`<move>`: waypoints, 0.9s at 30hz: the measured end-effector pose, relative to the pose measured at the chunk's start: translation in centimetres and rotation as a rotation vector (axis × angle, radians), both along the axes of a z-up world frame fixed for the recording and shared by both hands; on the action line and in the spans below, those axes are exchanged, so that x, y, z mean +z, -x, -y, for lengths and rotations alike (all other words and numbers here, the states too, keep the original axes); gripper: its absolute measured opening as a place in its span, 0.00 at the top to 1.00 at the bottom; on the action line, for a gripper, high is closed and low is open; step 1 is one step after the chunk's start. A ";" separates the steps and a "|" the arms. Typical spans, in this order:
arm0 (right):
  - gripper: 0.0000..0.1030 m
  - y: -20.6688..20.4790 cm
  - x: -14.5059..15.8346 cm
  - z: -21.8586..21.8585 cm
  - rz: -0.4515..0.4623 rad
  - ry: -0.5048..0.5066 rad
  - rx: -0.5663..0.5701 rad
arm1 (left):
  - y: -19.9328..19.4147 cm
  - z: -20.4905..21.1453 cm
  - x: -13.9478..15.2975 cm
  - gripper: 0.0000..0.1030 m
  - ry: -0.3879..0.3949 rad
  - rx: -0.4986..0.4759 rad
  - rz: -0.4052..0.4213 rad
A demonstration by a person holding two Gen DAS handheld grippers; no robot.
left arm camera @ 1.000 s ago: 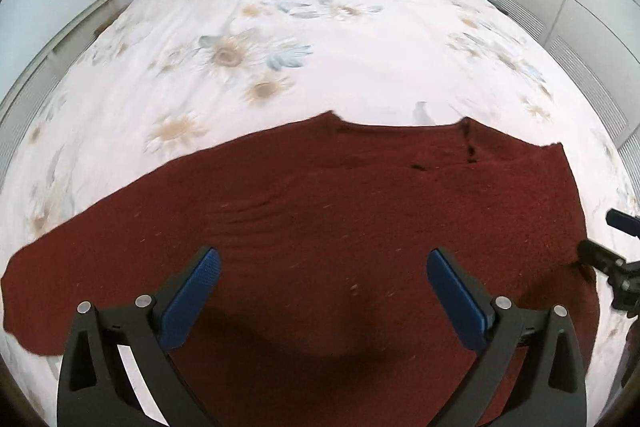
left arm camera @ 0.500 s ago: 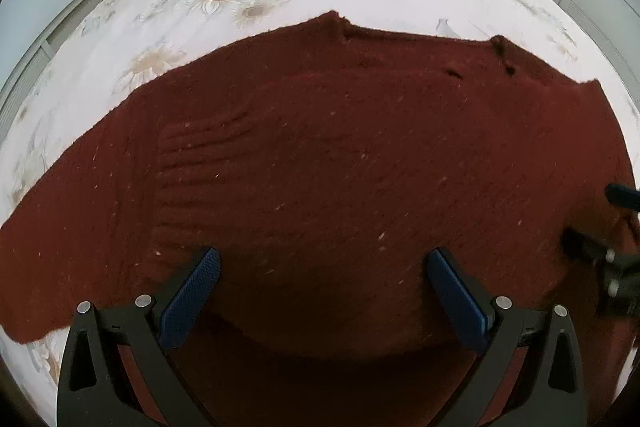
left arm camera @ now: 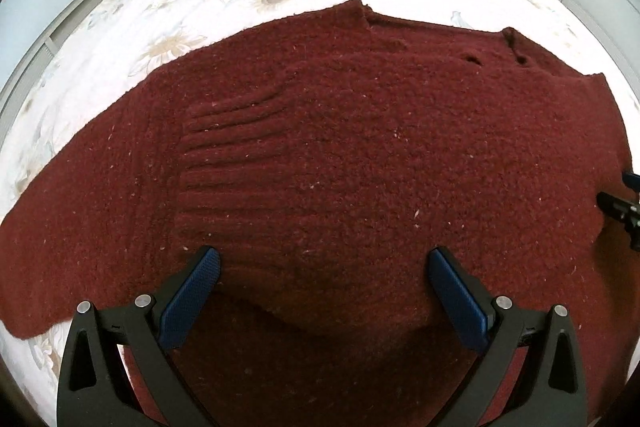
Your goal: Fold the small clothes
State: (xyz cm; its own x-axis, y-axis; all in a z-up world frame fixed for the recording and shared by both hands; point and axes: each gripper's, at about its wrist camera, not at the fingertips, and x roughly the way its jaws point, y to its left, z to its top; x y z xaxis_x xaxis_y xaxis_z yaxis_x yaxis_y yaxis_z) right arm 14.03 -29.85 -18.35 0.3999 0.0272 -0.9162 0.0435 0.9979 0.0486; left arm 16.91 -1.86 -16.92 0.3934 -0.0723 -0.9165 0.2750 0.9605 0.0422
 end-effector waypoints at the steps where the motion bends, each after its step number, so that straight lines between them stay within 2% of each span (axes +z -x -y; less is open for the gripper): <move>1: 0.00 0.1 0.0 0.0 0.005 0.001 -0.001 | -0.1 0.1 -0.1 0.01 -0.006 0.004 -0.003; 8: 0.00 1.5 -0.3 -0.3 0.058 0.005 -0.010 | -0.1 1.2 -0.2 0.01 -0.013 0.013 0.000; 13: 0.00 1.1 -0.2 -0.6 0.011 0.012 -0.015 | -0.2 1.4 -0.3 0.01 -0.010 0.015 0.013; 17: 0.00 -0.7 0.9 -0.6 -0.029 0.018 -0.024 | 0.2 0.8 0.0 0.01 0.028 0.009 0.044; 21: 0.00 -0.2 2.8 -1.1 -0.017 -0.001 -0.019 | 1.1 -0.3 1.2 0.01 0.086 0.029 0.056; 24: 0.01 0.8 4.5 -1.8 0.011 -0.001 -0.005 | 1.7 -1.7 3.1 0.01 0.112 0.083 0.095; 27: 0.01 2.0 6.5 -2.7 0.046 0.032 0.019 | 2.2 -3.9 5.5 0.01 0.174 0.127 0.110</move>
State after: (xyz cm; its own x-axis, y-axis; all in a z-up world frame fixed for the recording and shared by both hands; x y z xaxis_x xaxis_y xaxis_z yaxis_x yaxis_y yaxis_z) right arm 12.06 -27.15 -11.88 0.4416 0.0059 -0.8972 0.0233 0.9996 0.0180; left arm 14.74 2.08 -11.39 0.5065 -0.1691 -0.8455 0.1543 0.9825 -0.1041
